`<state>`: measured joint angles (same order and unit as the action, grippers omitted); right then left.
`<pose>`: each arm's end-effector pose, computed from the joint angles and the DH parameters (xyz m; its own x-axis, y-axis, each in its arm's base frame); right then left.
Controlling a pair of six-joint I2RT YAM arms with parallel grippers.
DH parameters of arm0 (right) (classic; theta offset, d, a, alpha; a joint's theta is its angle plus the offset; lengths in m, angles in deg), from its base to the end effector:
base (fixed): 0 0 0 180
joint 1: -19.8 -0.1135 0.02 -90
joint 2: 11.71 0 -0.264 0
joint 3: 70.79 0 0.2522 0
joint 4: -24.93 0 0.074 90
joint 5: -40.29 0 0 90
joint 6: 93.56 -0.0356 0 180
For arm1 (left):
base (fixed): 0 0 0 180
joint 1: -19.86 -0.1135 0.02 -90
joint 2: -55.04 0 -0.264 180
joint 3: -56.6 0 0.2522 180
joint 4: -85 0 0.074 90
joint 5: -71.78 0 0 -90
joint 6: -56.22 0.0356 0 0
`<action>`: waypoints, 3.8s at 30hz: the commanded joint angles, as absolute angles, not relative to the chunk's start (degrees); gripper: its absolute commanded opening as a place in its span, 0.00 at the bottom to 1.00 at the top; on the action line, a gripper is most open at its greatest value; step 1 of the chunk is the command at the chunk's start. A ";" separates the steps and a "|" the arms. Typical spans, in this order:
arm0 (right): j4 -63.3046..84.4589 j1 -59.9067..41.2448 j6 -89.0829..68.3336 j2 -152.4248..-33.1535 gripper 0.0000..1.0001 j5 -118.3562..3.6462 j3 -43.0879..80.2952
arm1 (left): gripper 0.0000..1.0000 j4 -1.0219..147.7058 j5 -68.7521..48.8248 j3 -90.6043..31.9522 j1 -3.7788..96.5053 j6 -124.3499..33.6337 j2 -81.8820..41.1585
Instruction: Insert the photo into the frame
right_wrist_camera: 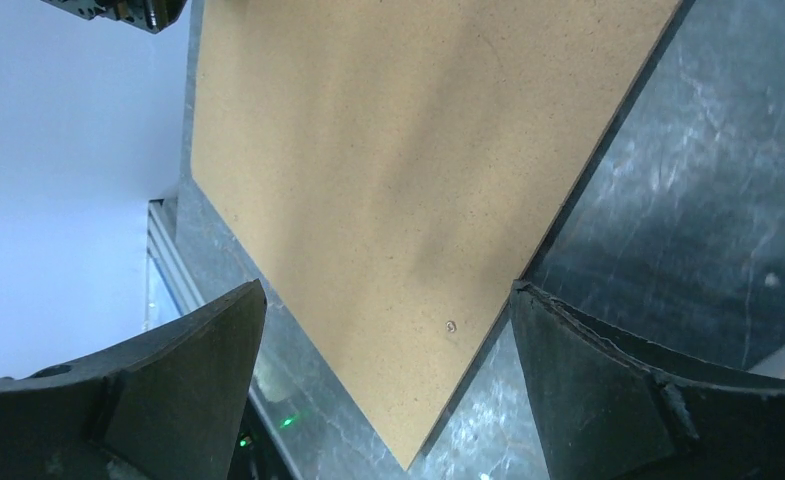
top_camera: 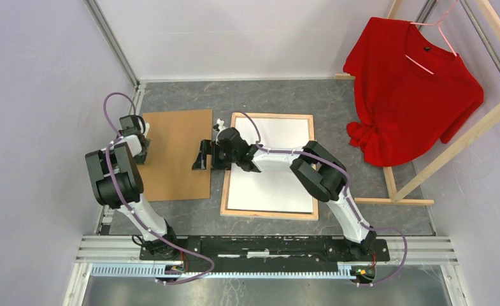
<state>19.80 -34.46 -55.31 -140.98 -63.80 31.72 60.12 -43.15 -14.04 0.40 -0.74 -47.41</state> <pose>0.2876 0.4145 0.1470 -0.9041 0.0477 -0.4247 -0.3198 0.5836 0.7464 0.3246 0.1306 0.1495 -0.9443 0.1907 -0.2683 -0.0066 0.8039 0.5947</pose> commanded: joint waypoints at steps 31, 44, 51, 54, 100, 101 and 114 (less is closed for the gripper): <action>86.73 -36.73 -87.83 -136.69 0.90 -74.18 20.41 | 0.77 42.72 -18.49 -8.00 4.08 -2.13 -43.77; 8.33 -40.72 -45.79 -132.58 0.98 -52.32 38.75 | 0.78 35.49 -15.62 -22.10 -4.25 -1.29 -43.21; 5.68 -40.09 -47.40 -134.79 0.98 -47.53 34.54 | 0.91 35.11 -16.47 -26.06 -7.35 -0.25 -43.11; 5.51 -39.60 -47.58 -134.84 0.97 -46.83 33.24 | 0.94 35.61 -15.85 -25.02 -7.30 -0.42 -42.87; -6.54 -33.36 -53.50 -140.00 0.98 -37.20 39.12 | 0.76 47.63 -20.11 -28.42 -4.49 -11.84 -52.25; -6.59 -33.34 -53.64 -140.26 0.98 -36.99 39.23 | 0.76 48.42 -20.57 -27.61 -4.14 -11.92 -52.47; -6.98 -34.96 -58.25 -143.74 0.98 -39.07 43.26 | 0.76 49.17 -19.51 -18.64 1.62 -12.08 -50.60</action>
<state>-6.48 -34.09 -55.11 -140.94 -37.14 41.60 51.38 -21.23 -23.13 -0.28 -9.64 -50.51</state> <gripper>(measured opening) 0.979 0.757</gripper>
